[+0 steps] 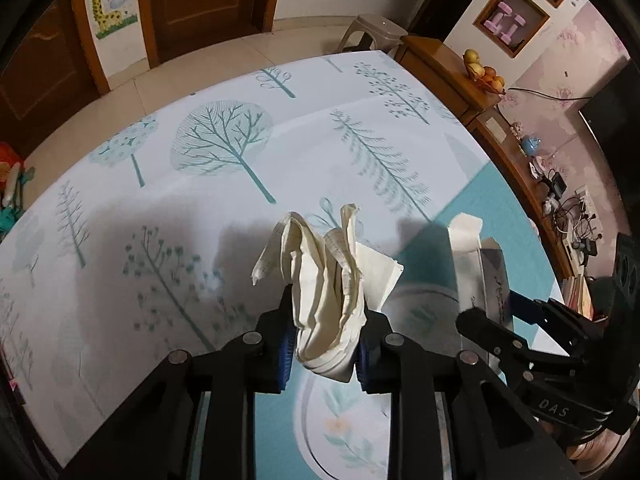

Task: Collect trash
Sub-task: 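Carry the tissue and silver earplug box with both grippers over the bin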

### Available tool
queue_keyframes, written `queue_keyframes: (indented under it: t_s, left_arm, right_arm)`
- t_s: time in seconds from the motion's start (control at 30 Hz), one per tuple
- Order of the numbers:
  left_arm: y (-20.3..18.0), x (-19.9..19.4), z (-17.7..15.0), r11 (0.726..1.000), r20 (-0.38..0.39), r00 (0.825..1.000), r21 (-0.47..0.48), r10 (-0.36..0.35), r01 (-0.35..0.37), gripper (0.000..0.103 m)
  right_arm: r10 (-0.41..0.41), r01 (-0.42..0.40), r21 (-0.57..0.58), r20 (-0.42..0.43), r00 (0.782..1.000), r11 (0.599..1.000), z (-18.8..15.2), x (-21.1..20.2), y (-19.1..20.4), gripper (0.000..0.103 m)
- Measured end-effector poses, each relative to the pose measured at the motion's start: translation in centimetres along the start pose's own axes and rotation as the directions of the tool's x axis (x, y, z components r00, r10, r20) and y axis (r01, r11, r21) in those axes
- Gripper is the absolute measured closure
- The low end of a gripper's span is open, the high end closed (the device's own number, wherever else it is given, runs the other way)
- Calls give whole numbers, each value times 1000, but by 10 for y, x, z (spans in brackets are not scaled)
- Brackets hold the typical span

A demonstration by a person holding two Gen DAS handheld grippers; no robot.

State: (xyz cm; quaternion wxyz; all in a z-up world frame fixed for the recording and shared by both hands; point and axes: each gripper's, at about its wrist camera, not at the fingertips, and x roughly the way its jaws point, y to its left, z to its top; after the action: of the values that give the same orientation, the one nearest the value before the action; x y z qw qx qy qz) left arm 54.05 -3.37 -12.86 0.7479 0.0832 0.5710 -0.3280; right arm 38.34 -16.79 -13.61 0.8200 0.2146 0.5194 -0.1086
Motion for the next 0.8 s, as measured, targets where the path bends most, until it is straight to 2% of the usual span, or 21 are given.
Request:
queue_keyframes:
  t_s: [0.3,0.53,0.8]
  left_arm:
    - [-69,-59,-58,998,72,996,36,53,-56,81]
    - [-151,-99,-124,995,132,986,-19,104,-102,81]
    - [-251,-118,-210,980,187,965,-104,185,-168,81]
  right_arm:
    - [70,-70,11,18,997,997,-28,-48,-27,40]
    - [161,-160,-24,40,986,987,-67,-106,-72,40]
    - [262,-256,-114,44,964,960,-130,-172,-138,40]
